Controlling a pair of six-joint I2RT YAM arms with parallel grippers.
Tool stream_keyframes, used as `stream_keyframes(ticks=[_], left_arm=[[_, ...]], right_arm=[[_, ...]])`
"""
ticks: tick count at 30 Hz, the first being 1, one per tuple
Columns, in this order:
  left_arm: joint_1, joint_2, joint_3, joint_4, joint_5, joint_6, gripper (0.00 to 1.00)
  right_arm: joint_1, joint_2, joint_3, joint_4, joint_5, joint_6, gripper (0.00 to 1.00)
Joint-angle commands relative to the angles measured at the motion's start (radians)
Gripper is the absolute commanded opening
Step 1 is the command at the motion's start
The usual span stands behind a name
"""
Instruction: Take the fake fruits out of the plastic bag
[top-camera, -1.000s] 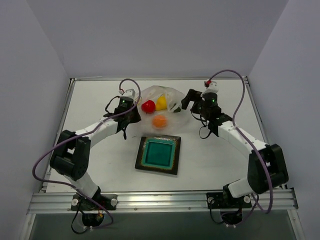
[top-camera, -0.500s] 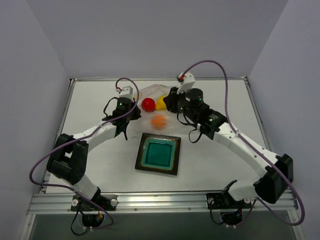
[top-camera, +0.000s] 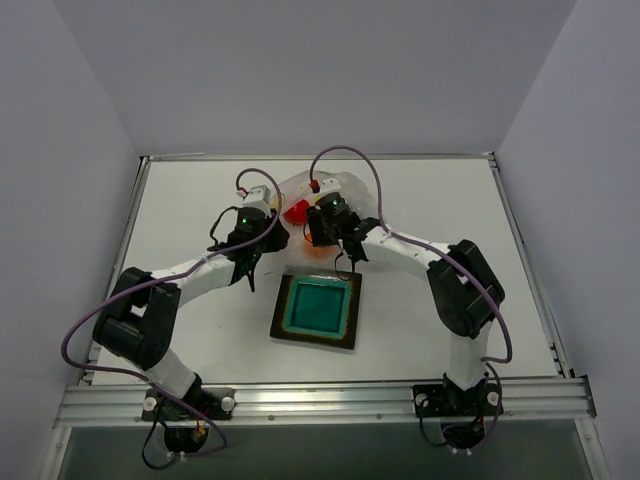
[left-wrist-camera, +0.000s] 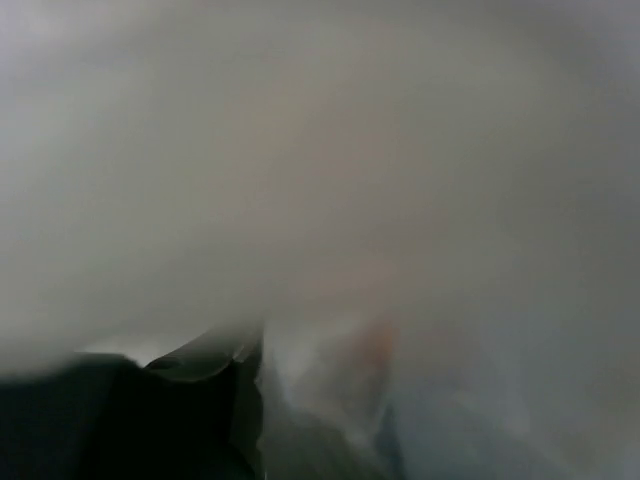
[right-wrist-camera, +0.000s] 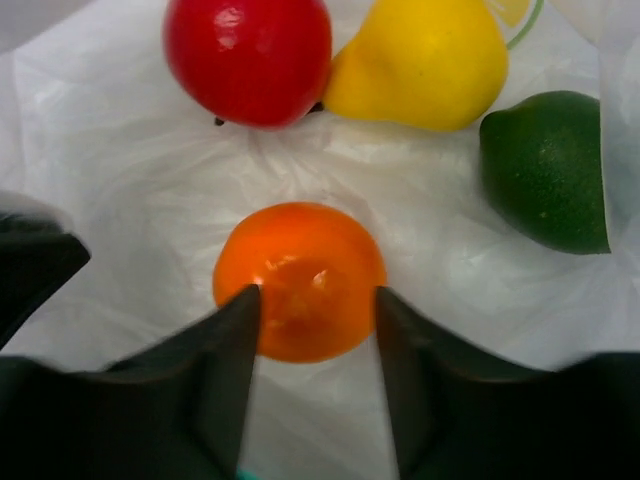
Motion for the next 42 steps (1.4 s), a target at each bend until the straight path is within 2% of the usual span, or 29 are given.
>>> stream_keyframes(ticks=[1,3,4,5,7,13,14,15,20,23,25,27,30,34,42], left_arm=[[-0.003,-0.038,0.005,0.043,0.012,-0.001,0.22],[-0.003,-0.031,0.008,0.029,0.019,0.009,0.29],[-0.004,-0.020,0.012,0.023,0.022,0.012,0.32],[-0.003,-0.015,0.012,0.017,0.027,0.015,0.37],[-0.003,-0.003,0.009,0.014,0.032,0.017,0.40],[-0.003,0.006,0.002,-0.003,0.035,0.015,0.42],[-0.003,0.008,-0.001,-0.003,0.035,0.015,0.41],[-0.003,0.012,-0.001,-0.003,0.041,0.015,0.35],[-0.003,0.022,-0.009,-0.006,0.047,0.020,0.16],[-0.003,0.005,-0.017,-0.006,0.035,0.026,0.05],[-0.003,-0.006,-0.024,-0.003,0.033,0.028,0.02],[-0.003,-0.011,-0.029,0.008,0.036,0.031,0.02],[-0.003,-0.020,-0.041,0.027,0.041,0.031,0.02],[-0.001,-0.021,-0.047,0.041,0.044,0.031,0.02],[-0.003,-0.034,-0.072,0.095,0.065,0.017,0.02]], right_arm=[[-0.014,0.009,0.009,0.118,0.086,0.007,0.50],[-0.018,0.029,0.015,0.119,0.069,0.016,0.70],[-0.020,0.047,0.019,0.122,0.060,0.019,0.75],[-0.021,0.058,0.019,0.120,0.051,0.024,0.78],[-0.023,0.079,0.019,0.120,0.017,0.034,0.82],[-0.024,0.112,0.012,0.120,-0.055,0.063,0.89],[-0.024,0.116,0.012,0.120,-0.055,0.065,0.90],[-0.024,0.130,0.015,0.122,-0.055,0.067,0.92],[-0.040,0.145,0.036,0.117,-0.083,0.093,0.92],[-0.046,0.150,0.071,0.082,-0.090,0.097,0.86],[-0.044,0.153,0.096,0.050,-0.093,0.094,0.57],[-0.044,0.126,0.094,0.046,-0.077,0.100,0.33],[-0.044,0.055,0.078,0.079,-0.040,0.105,0.27],[-0.044,-0.048,0.061,0.155,-0.014,0.106,0.27],[-0.023,-0.267,-0.046,0.137,-0.127,0.107,0.28]])
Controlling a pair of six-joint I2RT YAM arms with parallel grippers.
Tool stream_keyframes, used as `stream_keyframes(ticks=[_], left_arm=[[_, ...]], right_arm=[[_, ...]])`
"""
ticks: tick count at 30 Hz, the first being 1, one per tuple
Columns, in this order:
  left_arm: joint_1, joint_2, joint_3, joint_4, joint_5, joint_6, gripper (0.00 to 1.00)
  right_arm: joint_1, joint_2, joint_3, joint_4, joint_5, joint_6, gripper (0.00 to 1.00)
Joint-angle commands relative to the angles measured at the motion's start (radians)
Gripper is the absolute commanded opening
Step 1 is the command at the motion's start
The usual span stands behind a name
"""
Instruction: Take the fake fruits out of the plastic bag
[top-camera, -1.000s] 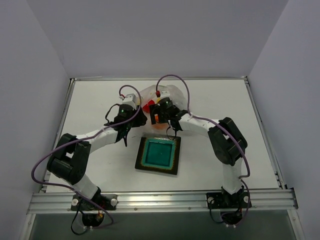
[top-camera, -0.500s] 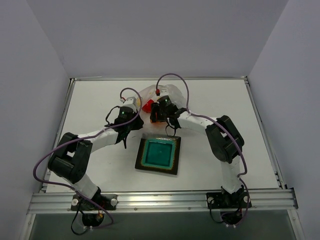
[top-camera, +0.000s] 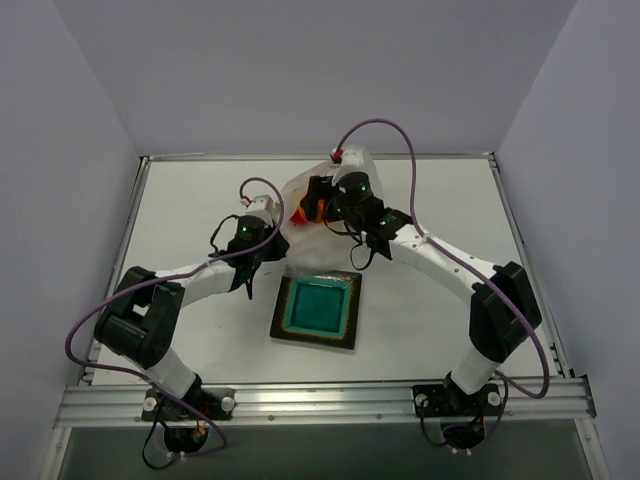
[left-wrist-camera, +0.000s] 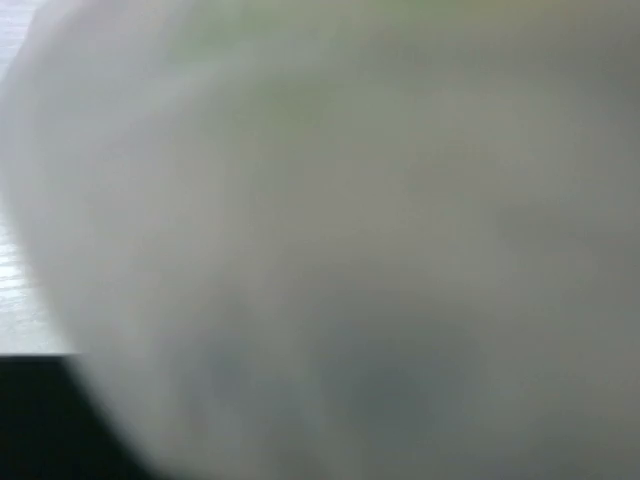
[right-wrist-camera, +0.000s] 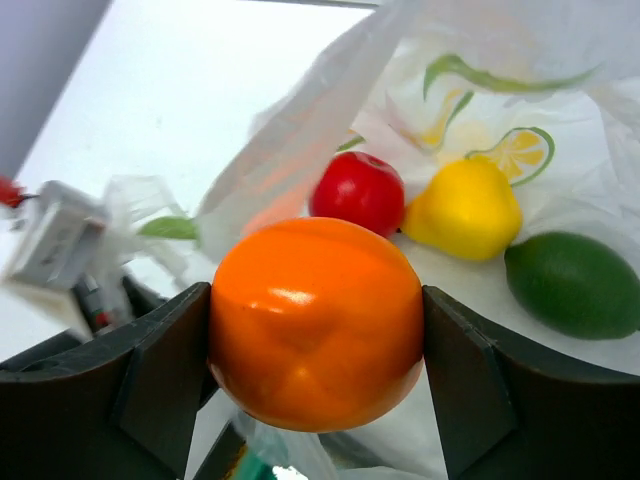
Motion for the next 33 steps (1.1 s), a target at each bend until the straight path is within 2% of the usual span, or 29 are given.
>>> stream_keyframes(ticks=[1,5,9,11,14,19,23,27,30,33], left_arm=[[-0.003,-0.049,-0.005,0.053,0.014,0.000,0.02],[-0.001,-0.052,-0.017,0.081,0.020,-0.009,0.02],[0.002,-0.046,-0.026,0.102,0.025,-0.020,0.02],[0.007,-0.042,-0.029,0.134,0.031,-0.035,0.02],[0.023,-0.026,-0.013,0.176,0.043,-0.075,0.02],[0.051,-0.012,0.050,0.190,0.023,-0.117,0.02],[0.053,0.024,0.139,0.188,0.006,-0.120,0.02],[0.053,0.054,0.167,0.196,-0.001,-0.114,0.02],[0.053,0.075,0.184,0.194,-0.020,-0.092,0.02],[0.053,0.103,0.196,0.202,-0.021,-0.083,0.02]], right_arm=[[0.021,-0.126,-0.065,0.006,-0.051,-0.007,0.28],[0.046,-0.260,-0.176,0.000,-0.175,-0.010,0.31],[0.050,-0.311,-0.266,0.013,-0.169,-0.009,0.33],[0.050,-0.299,-0.284,0.030,-0.178,-0.015,0.31],[0.053,-0.263,-0.270,0.050,-0.279,-0.044,0.30],[0.085,-0.250,-0.249,-0.033,-0.376,-0.179,0.31],[0.098,-0.223,-0.290,-0.072,-0.385,-0.222,0.34],[0.122,-0.155,-0.299,-0.077,-0.330,-0.222,0.38],[0.144,-0.098,-0.295,-0.068,-0.289,-0.222,0.44],[0.147,-0.055,-0.287,-0.066,-0.231,-0.227,0.65]])
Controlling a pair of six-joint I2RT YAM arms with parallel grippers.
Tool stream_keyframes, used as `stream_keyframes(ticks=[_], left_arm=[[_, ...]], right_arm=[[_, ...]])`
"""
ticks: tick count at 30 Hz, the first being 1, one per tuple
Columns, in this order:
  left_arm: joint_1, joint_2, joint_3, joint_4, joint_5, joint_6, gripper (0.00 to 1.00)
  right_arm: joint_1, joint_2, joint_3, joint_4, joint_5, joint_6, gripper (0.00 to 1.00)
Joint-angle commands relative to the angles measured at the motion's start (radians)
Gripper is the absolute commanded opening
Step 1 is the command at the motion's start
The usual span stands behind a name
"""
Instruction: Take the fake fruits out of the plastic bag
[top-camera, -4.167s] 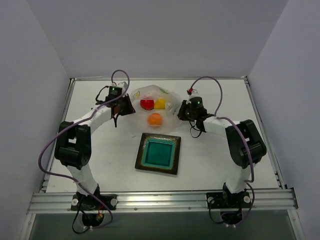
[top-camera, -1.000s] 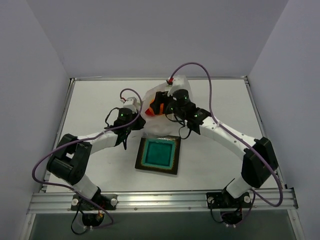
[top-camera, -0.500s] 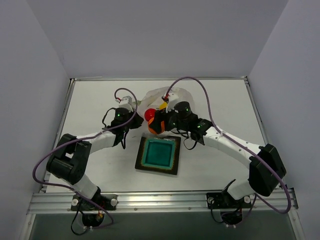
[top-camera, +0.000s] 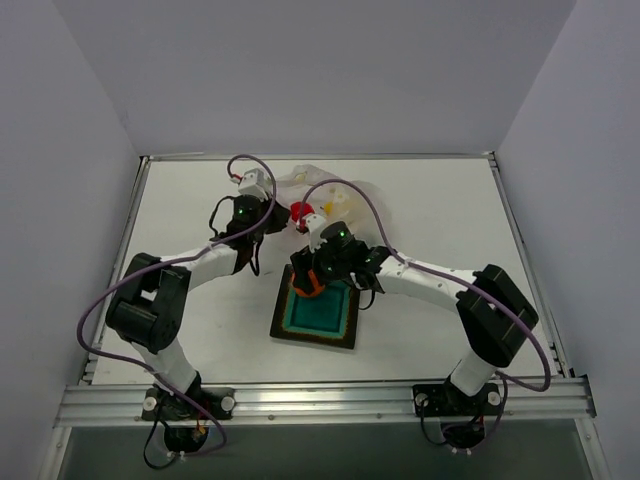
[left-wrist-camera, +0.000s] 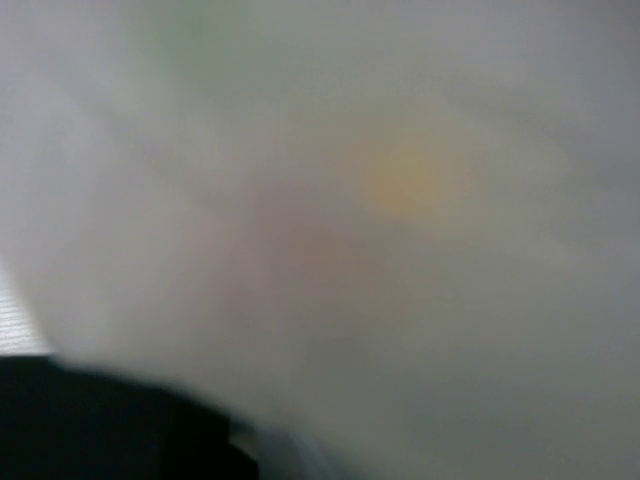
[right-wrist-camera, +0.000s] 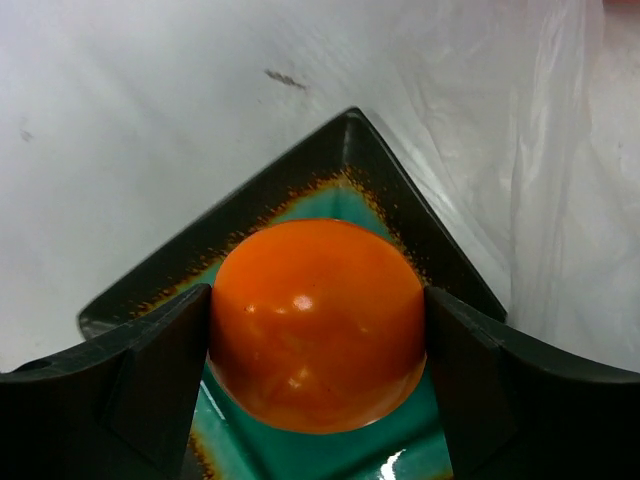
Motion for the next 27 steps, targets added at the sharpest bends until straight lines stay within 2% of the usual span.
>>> stream_keyframes(ticks=[1,3,4,8,12,15,18,20,23,25,26,27], left_arm=[[0.002,0.024,0.061,0.038,-0.015,0.020,0.02],[0.002,0.039,0.066,0.050,-0.013,0.020,0.02],[0.005,0.042,0.070,0.052,-0.013,0.022,0.02],[0.025,0.051,0.098,0.069,-0.010,0.017,0.02],[0.040,0.042,0.122,0.093,-0.010,0.017,0.02],[0.039,0.036,0.118,0.118,-0.004,0.013,0.02],[0.022,0.021,0.064,0.160,-0.013,0.005,0.02],[0.010,0.011,0.020,0.190,-0.021,0.004,0.02],[-0.003,0.004,-0.017,0.222,-0.015,-0.009,0.02],[-0.026,-0.004,-0.054,0.237,-0.024,-0.009,0.02],[-0.035,-0.007,-0.063,0.246,-0.035,-0.007,0.02],[-0.050,-0.010,-0.074,0.250,-0.044,0.002,0.02]], right_arm=[[0.005,0.024,0.005,-0.009,0.082,-0.024,0.74],[-0.003,0.019,0.007,-0.006,0.119,-0.029,0.83],[-0.008,0.007,0.010,0.003,0.122,-0.031,0.91],[-0.090,-0.031,0.009,0.071,0.084,-0.037,1.00],[-0.228,-0.022,0.016,0.203,-0.104,0.011,1.00],[-0.307,0.042,0.074,0.281,-0.142,0.045,1.00],[-0.397,0.121,0.165,0.438,-0.235,0.133,0.97],[-0.428,0.169,0.272,0.482,-0.330,0.253,0.95],[-0.414,0.194,0.343,0.458,-0.355,0.285,0.95],[-0.401,0.154,0.299,0.518,-0.383,0.331,0.95],[-0.401,0.133,0.257,0.574,-0.427,0.418,0.95],[-0.401,0.090,0.163,0.711,-0.450,0.481,0.92]])
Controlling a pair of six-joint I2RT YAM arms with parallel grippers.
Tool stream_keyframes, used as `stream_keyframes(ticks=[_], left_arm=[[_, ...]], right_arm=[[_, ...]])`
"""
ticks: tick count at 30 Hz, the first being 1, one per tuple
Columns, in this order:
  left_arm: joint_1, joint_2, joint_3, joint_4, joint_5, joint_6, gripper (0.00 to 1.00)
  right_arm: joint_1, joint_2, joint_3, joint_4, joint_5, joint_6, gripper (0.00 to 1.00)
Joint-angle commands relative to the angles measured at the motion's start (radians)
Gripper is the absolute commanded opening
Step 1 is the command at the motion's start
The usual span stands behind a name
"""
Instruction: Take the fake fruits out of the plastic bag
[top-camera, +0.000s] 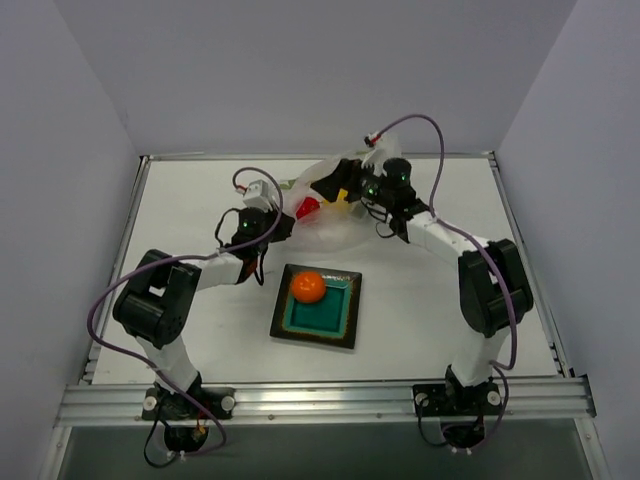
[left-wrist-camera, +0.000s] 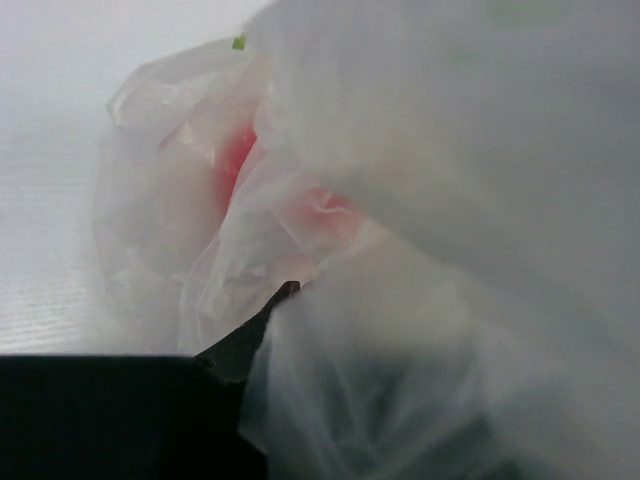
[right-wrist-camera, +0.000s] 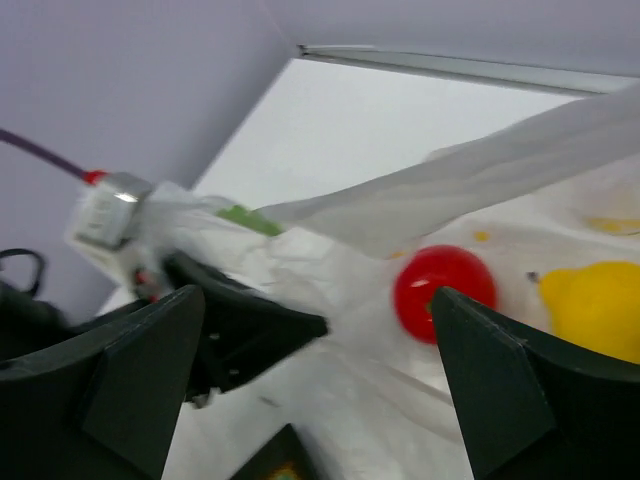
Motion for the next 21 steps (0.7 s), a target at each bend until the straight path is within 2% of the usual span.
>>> stream_keyframes(ticks=[1,2,4,5,9,11,13,15,16,17,18,19,20,21], left_arm=[[-0.035,-0.066,-0.009,0.089,-0.040,0.007,0.02],[-0.040,-0.067,-0.007,0.087,-0.056,0.010,0.02],[-0.045,-0.062,0.004,0.096,-0.068,0.004,0.02],[-0.046,-0.059,0.010,0.101,-0.069,-0.010,0.02],[-0.046,-0.073,0.036,0.099,-0.083,-0.019,0.03],[-0.046,-0.086,0.033,0.093,-0.089,-0.013,0.02],[-0.048,-0.099,0.025,0.090,-0.088,-0.010,0.02],[-0.048,-0.094,0.021,0.092,-0.085,-0.005,0.02],[-0.048,-0.091,0.018,0.093,-0.085,-0.005,0.02],[-0.048,-0.088,0.011,0.096,-0.083,-0.010,0.03],[-0.046,-0.082,0.008,0.101,-0.080,-0.010,0.02],[-0.045,-0.080,0.007,0.105,-0.079,-0.011,0.02],[-0.046,-0.080,0.008,0.105,-0.077,-0.010,0.03],[-0.046,-0.077,0.011,0.107,-0.076,-0.008,0.02]], right_arm=[[0.023,-0.131,-0.141,0.309,-0.153,0.254,0.90],[0.026,-0.148,-0.164,0.333,-0.178,0.400,0.87],[0.063,-0.188,-0.227,0.506,-0.181,0.553,0.86],[0.080,-0.194,-0.240,0.654,-0.187,0.689,0.88],[0.144,-0.186,-0.201,0.817,-0.213,0.862,0.91],[0.161,-0.205,-0.169,0.746,-0.210,0.850,0.91],[0.169,-0.231,-0.157,0.652,-0.178,0.756,0.92],[0.179,-0.277,-0.152,0.426,-0.128,0.643,0.90],[0.184,-0.292,-0.149,0.337,-0.085,0.574,0.84],[0.199,-0.315,-0.142,0.170,0.023,0.431,0.71],[0.208,-0.323,-0.134,0.090,0.088,0.361,0.63],[0.218,-0.325,-0.126,0.022,0.215,0.254,0.52],[0.225,-0.323,-0.108,-0.076,0.268,0.209,0.35],[0.236,-0.320,-0.106,-0.102,0.312,0.173,0.30]])
